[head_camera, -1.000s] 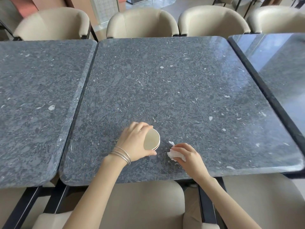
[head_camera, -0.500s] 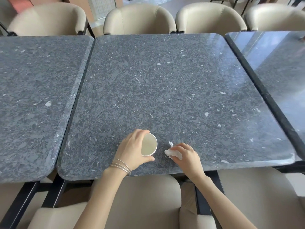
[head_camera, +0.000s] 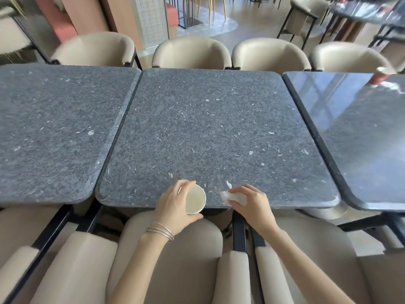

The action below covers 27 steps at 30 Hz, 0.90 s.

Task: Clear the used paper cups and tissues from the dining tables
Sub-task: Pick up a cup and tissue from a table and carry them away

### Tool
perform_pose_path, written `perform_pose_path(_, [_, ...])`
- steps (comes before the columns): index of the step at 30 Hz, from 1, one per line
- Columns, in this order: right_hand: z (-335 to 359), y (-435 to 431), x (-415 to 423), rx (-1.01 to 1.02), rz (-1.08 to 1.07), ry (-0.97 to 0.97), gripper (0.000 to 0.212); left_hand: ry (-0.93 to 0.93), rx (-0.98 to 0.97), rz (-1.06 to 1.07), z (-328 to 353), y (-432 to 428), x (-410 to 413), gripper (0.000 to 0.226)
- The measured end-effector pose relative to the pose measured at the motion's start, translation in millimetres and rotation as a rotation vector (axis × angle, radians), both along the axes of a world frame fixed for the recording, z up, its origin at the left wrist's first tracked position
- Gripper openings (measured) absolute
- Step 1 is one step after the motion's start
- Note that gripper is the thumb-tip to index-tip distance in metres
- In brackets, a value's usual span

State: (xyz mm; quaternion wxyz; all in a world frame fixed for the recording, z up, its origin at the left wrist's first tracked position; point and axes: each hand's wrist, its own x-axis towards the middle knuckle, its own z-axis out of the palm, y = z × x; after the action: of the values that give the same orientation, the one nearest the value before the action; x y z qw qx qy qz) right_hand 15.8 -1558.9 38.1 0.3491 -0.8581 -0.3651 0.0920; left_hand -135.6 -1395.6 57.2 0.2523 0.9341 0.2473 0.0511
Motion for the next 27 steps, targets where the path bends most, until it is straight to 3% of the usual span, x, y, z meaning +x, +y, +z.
perform_pose_path(8, [83.4,-69.7,-58.2,0.103,0.162,-0.029,0.024,-0.196,0.115,0.144,57.7,-99.7,-75.5,0.086])
perform_pose_path(15, [110.6,-94.0,-140.3,0.129,0.315,0.01,0.025,-0.263,0.073,0.266,67.2,-138.9,-170.1,0.088])
perform_pose_path(27, [89.7,-86.5,-399.9,0.107,0.659,0.059,0.022,-0.209,0.041,0.564,52.7,-200.4,-462.6,0.084])
